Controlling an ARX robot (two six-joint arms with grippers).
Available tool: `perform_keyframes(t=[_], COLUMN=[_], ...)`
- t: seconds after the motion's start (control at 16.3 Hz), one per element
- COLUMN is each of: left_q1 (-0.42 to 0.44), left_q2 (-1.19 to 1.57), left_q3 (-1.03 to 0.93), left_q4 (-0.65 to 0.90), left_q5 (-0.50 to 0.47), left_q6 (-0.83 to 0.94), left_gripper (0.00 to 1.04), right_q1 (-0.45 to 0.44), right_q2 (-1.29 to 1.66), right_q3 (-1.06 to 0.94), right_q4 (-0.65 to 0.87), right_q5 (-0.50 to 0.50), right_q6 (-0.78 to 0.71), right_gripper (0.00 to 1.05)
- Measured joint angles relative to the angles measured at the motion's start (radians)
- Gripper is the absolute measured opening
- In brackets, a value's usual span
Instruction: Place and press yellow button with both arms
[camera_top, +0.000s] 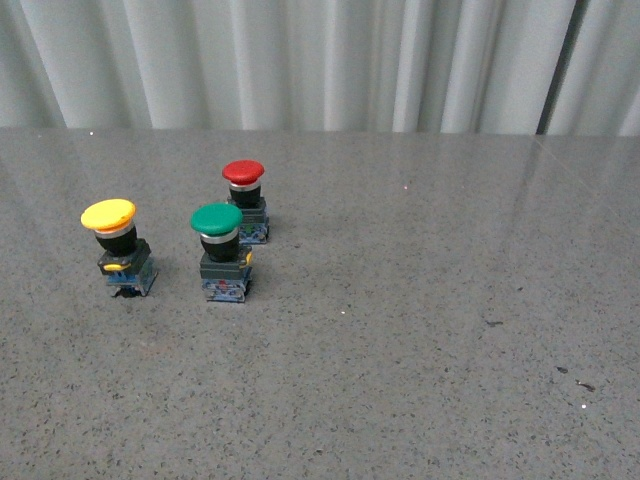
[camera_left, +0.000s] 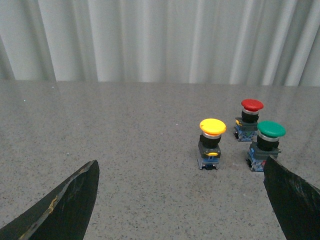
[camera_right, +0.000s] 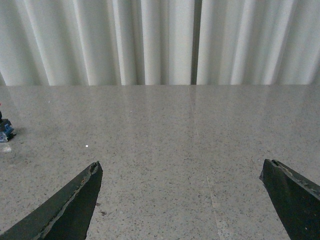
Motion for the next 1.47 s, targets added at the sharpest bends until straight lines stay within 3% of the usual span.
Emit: perform_keyframes(t=[1.47], left_q1=[0.0], left_q2=[0.0], left_q3=[0.0], left_q4=[0.0], left_q5=[0.0], left_q6=[0.0], left_gripper=[0.98], right_q1=[0.0], right_q2=[0.0], right_q3=[0.0], right_q4=[0.0], right_q5=[0.0], right_q6=[0.0], right_gripper=[0.98])
